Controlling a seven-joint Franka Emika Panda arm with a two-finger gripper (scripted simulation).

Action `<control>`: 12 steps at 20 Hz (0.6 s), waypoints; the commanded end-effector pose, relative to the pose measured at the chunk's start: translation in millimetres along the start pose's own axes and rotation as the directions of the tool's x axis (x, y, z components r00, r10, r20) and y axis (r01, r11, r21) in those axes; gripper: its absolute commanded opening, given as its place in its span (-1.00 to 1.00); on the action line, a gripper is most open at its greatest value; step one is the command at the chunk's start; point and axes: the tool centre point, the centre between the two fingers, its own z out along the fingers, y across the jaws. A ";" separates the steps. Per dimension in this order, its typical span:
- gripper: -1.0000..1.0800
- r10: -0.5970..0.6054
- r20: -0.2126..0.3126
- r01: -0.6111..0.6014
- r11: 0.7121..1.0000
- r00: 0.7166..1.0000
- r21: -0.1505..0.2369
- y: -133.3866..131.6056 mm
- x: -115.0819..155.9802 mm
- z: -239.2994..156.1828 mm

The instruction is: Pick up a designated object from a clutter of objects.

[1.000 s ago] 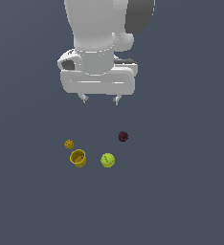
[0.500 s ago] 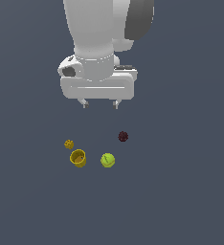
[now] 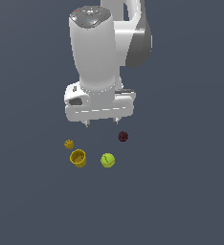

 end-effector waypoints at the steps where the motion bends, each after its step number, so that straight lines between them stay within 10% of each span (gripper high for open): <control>1: 0.92 -0.068 0.006 0.068 0.998 0.998 -0.003 0.0 7.9 22.4; 12: 0.92 -0.361 0.024 0.361 0.933 0.932 0.003 -4.6 31.8 125.4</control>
